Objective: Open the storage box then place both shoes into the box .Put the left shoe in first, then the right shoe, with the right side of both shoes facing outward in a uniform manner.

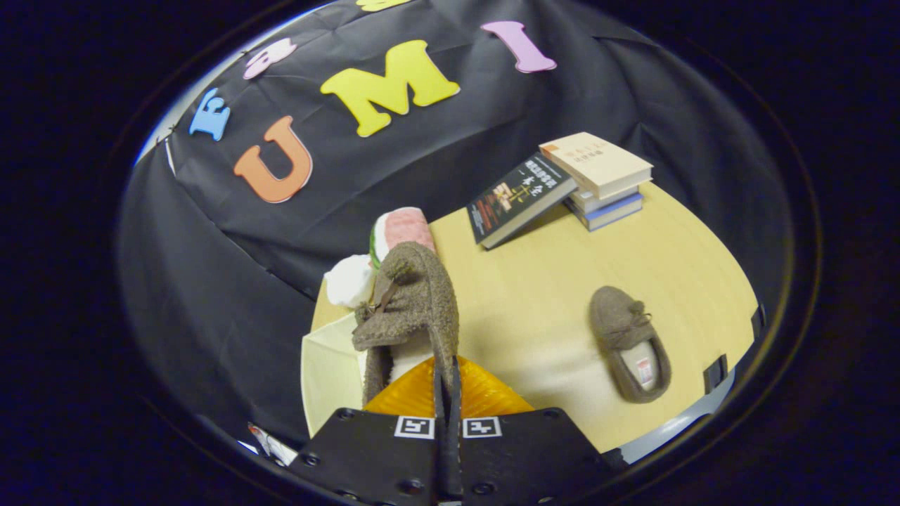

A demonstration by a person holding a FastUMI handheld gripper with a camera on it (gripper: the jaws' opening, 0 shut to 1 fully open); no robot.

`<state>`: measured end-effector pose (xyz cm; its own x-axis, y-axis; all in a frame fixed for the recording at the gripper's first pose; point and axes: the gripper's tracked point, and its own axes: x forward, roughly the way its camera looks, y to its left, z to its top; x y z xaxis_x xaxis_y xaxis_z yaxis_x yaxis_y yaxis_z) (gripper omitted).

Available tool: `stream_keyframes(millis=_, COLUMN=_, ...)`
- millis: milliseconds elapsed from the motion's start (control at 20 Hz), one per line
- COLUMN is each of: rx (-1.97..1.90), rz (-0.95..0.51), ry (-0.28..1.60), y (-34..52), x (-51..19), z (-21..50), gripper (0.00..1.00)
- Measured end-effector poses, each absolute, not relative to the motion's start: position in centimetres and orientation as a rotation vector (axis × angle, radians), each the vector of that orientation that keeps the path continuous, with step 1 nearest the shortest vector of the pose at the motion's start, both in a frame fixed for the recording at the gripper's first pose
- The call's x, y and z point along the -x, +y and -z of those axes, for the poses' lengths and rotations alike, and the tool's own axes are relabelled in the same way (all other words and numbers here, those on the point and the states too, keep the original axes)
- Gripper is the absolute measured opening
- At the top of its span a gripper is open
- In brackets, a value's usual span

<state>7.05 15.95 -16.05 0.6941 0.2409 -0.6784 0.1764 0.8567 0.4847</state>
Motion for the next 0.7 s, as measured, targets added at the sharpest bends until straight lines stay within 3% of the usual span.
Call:
stream_keyframes(millis=300, rx=-0.53, rz=-0.117, ry=0.84, y=28.2, x=-8.3, z=15.4, gripper=0.0)
stream_keyframes(millis=700, rx=-0.449, rz=-0.087, ry=1.002, y=36.2, x=-7.4, z=23.4, gripper=0.0)
